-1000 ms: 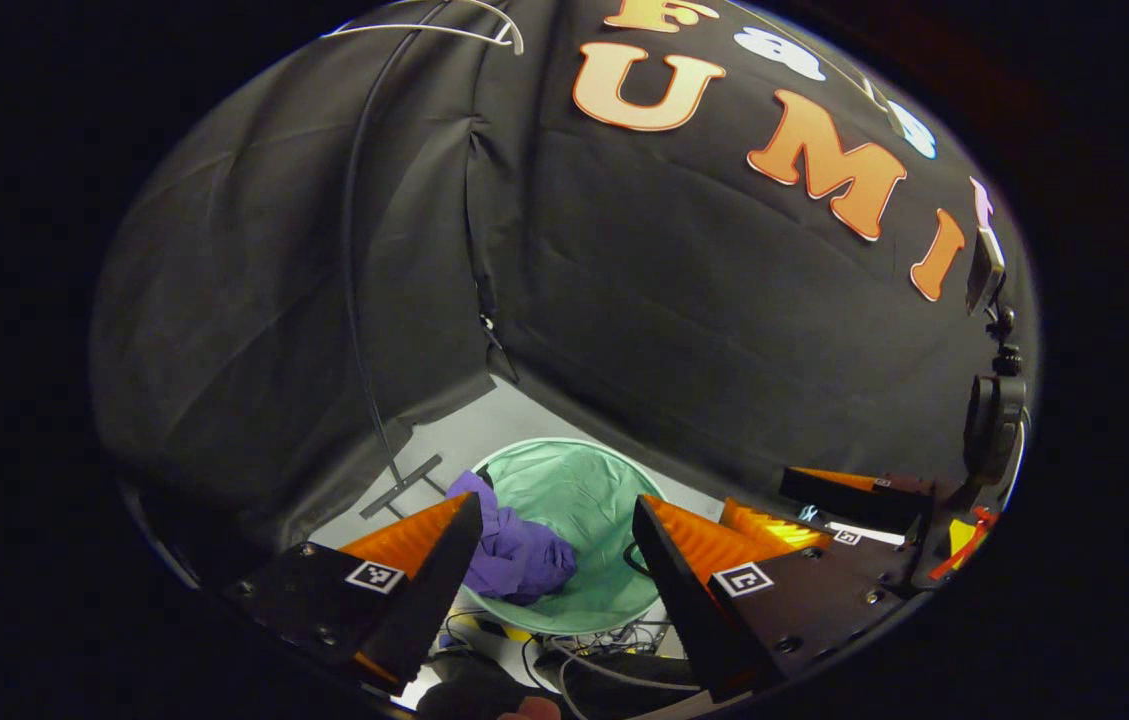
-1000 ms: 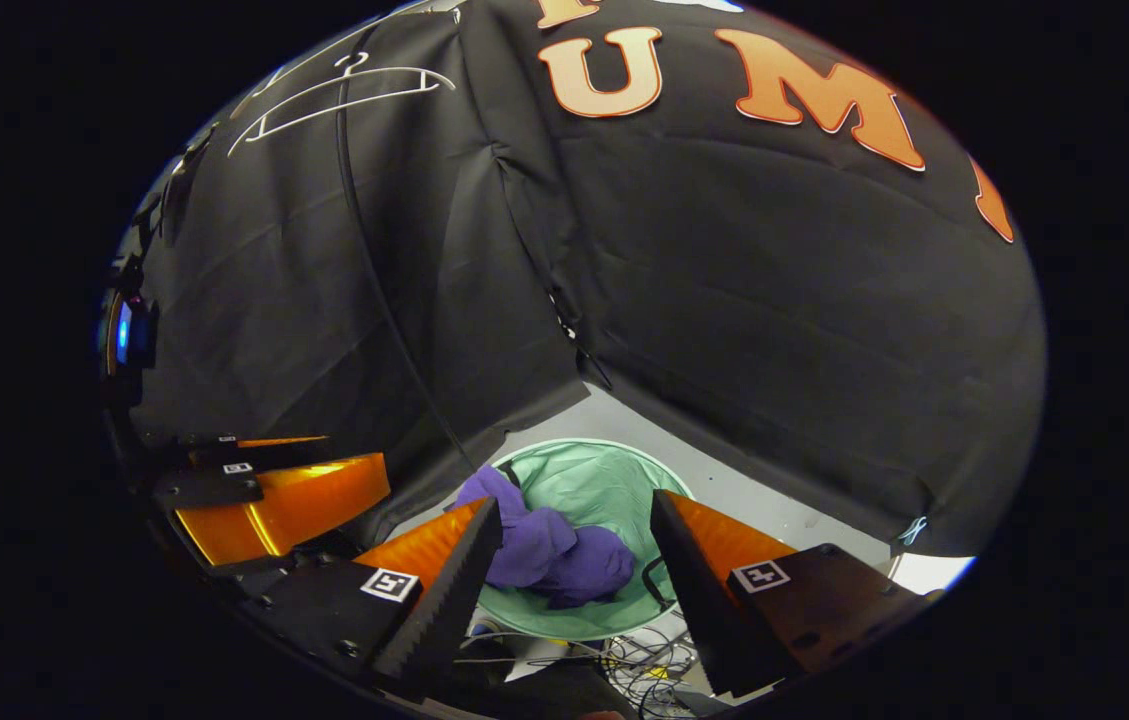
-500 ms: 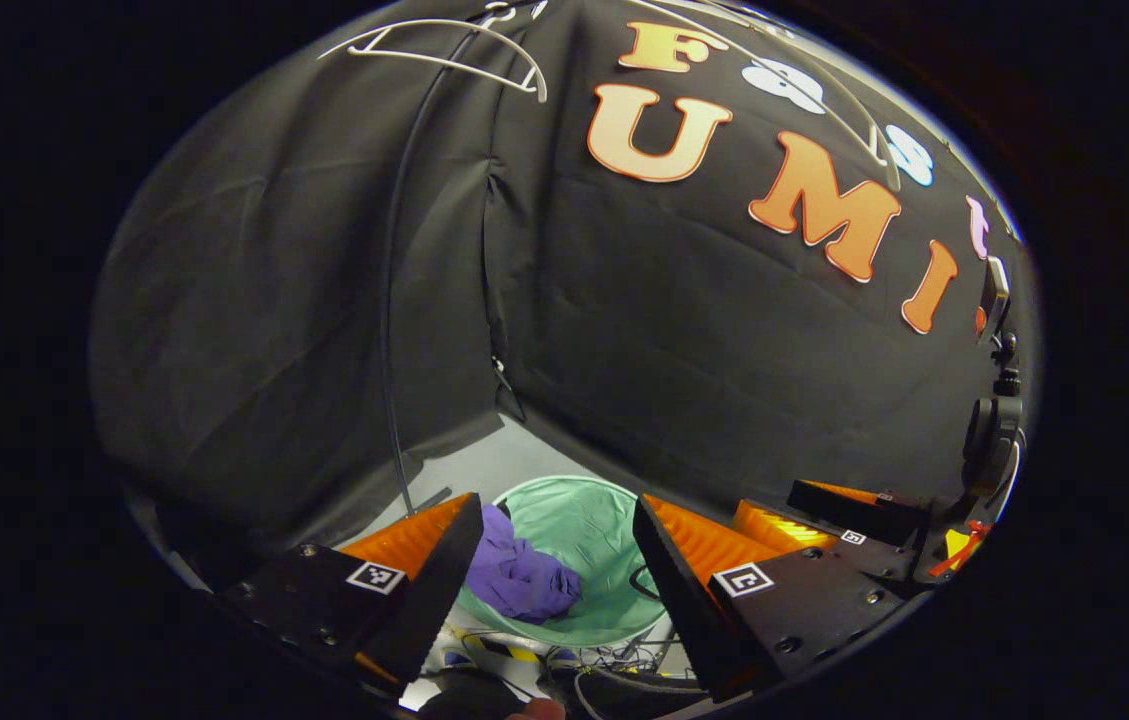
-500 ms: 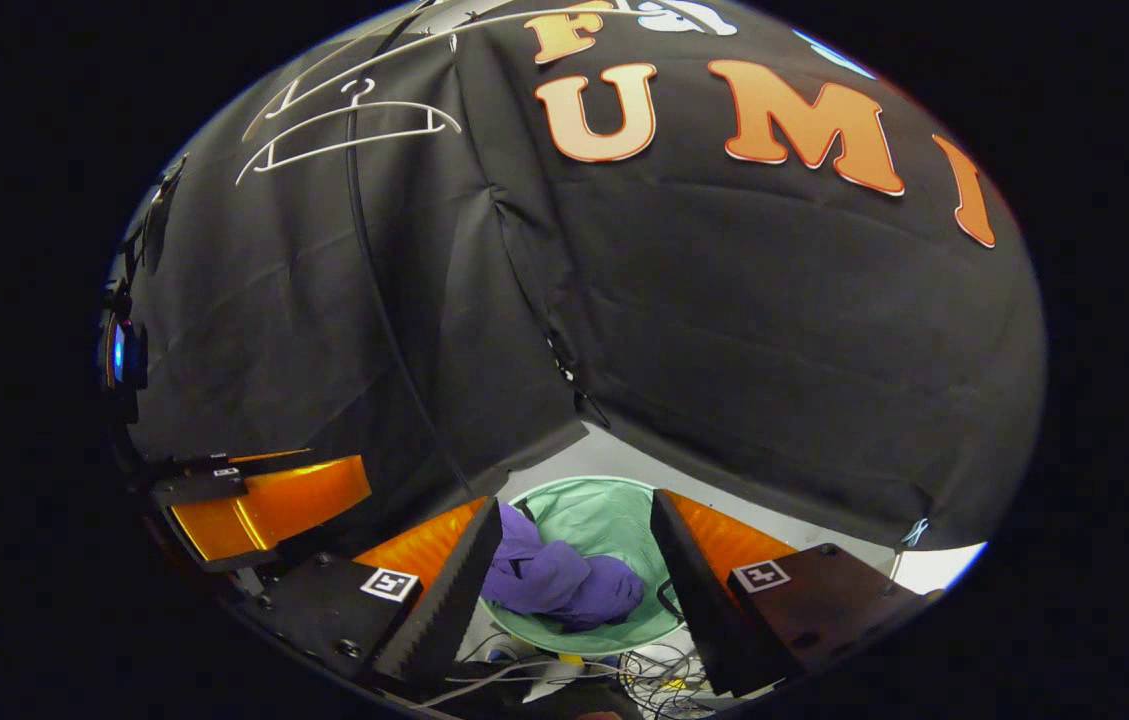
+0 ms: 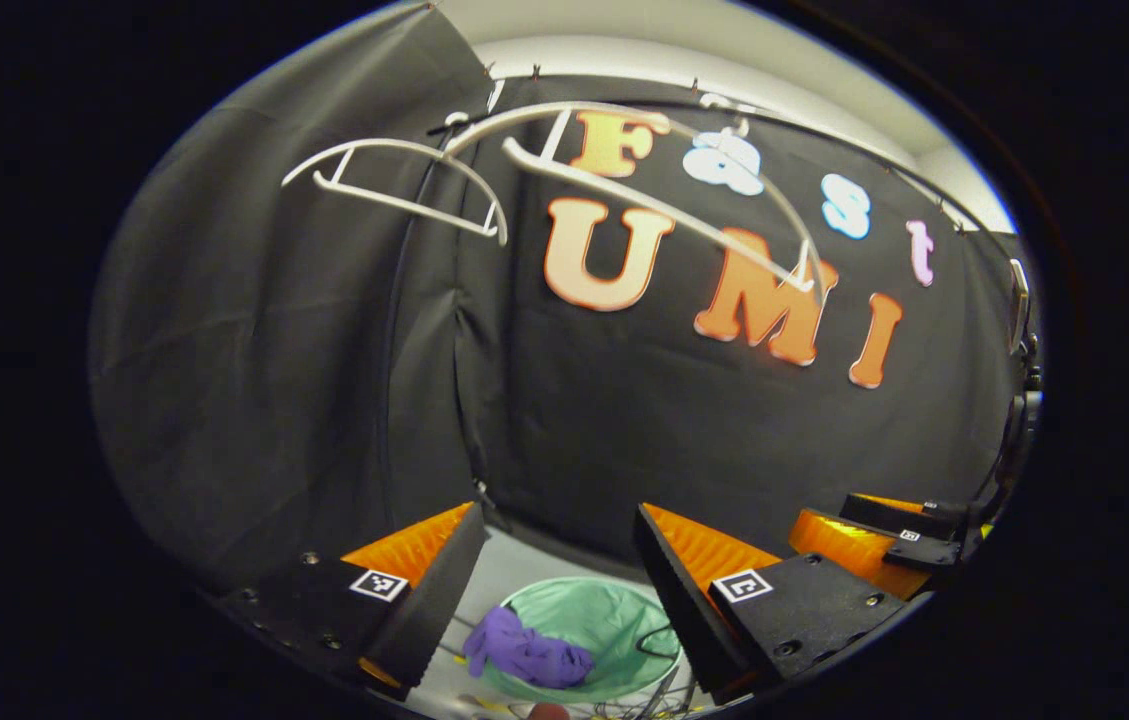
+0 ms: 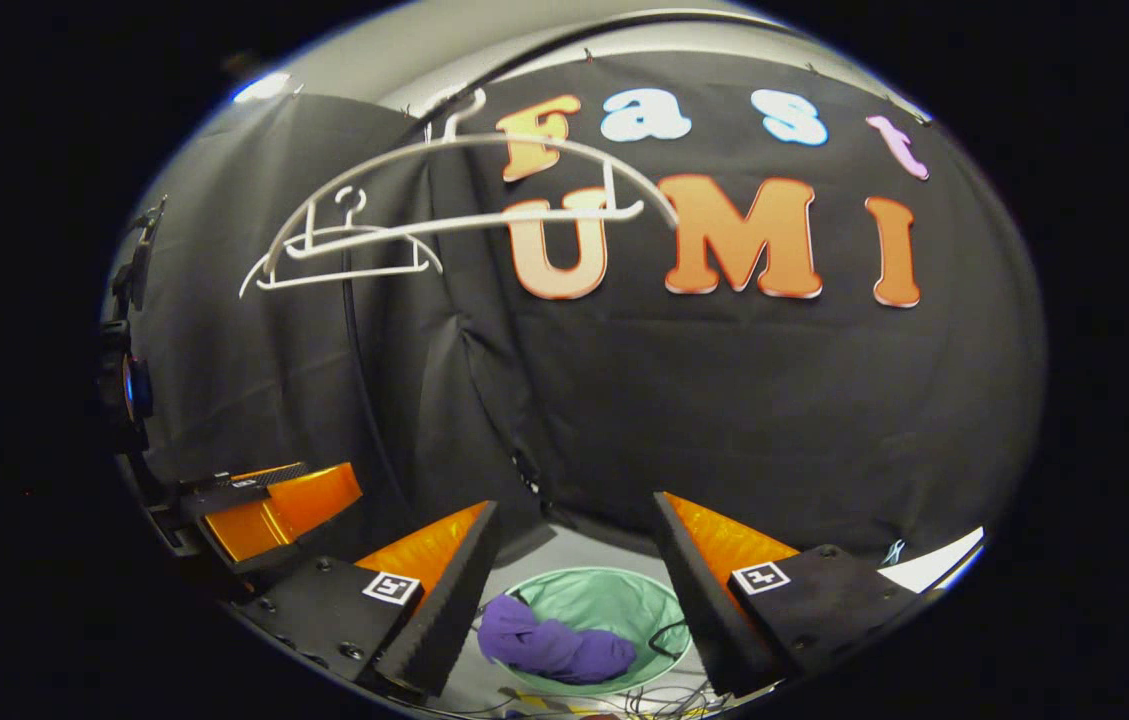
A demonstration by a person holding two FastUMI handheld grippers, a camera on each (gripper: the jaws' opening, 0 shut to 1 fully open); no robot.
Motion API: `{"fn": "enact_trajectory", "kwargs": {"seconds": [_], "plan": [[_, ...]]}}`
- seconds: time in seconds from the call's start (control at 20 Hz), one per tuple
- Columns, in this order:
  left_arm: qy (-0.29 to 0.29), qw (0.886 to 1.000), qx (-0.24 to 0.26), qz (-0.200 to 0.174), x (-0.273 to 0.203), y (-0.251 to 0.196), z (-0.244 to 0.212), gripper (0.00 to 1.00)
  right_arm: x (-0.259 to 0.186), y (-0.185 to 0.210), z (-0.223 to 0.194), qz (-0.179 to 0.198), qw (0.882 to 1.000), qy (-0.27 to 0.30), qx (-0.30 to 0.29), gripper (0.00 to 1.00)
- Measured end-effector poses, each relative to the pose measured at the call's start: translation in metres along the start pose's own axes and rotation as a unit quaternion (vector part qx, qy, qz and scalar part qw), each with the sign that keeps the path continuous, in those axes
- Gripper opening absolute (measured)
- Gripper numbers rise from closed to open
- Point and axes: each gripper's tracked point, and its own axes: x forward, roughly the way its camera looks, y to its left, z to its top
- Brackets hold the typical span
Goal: Grasp the clothes on the hanger with both hands and then place them into the laundry hamper below.
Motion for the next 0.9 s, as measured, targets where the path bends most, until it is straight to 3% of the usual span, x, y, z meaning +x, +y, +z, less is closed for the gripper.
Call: {"fn": "enact_trajectory", "kwargs": {"seconds": [0.25,0.3,0.45,0.5,0.55,0.6,0.65,0.7,0.8,0.9], "plan": [[-0.060,0.998,-0.014,0.018,-0.047,-0.027,0.028,0.96,-0.042,-0.027,0.028,-0.003,0.999,-0.040,-0.004,0.98],[-0.068,0.997,-0.008,0.027,-0.058,-0.032,0.030,0.95,-0.051,-0.033,0.031,-0.001,0.999,-0.045,-0.004,0.94],[-0.090,0.995,0.011,0.029,-0.088,-0.050,0.042,0.92,-0.081,-0.055,0.045,-0.007,0.998,-0.068,-0.010,0.98],[-0.093,0.995,0.014,0.033,-0.096,-0.053,0.044,0.99,-0.091,-0.060,0.049,-0.004,0.997,-0.074,-0.011,0.99],[-0.097,0.994,0.014,0.039,-0.104,-0.054,0.047,0.95,-0.101,-0.063,0.053,-0.002,0.997,-0.078,-0.012,1.00],[-0.106,0.993,0.013,0.044,-0.112,-0.052,0.051,0.92,-0.112,-0.068,0.059,-0.001,0.996,-0.084,-0.011,0.89],[-0.114,0.992,0.011,0.047,-0.120,-0.055,0.056,0.99,-0.123,-0.074,0.067,0.001,0.995,-0.094,-0.011,0.89],[-0.122,0.991,0.011,0.051,-0.129,-0.058,0.062,0.92,-0.133,-0.078,0.074,0.005,0.995,-0.103,-0.010,0.93],[-0.138,0.989,0.016,0.059,-0.150,-0.066,0.070,0.92,-0.153,-0.083,0.082,0.011,0.993,-0.115,-0.008,1.00],[-0.151,0.986,0.017,0.063,-0.167,-0.076,0.077,0.92,-0.169,-0.092,0.087,0.016,0.992,-0.123,-0.007,1.00]]}}
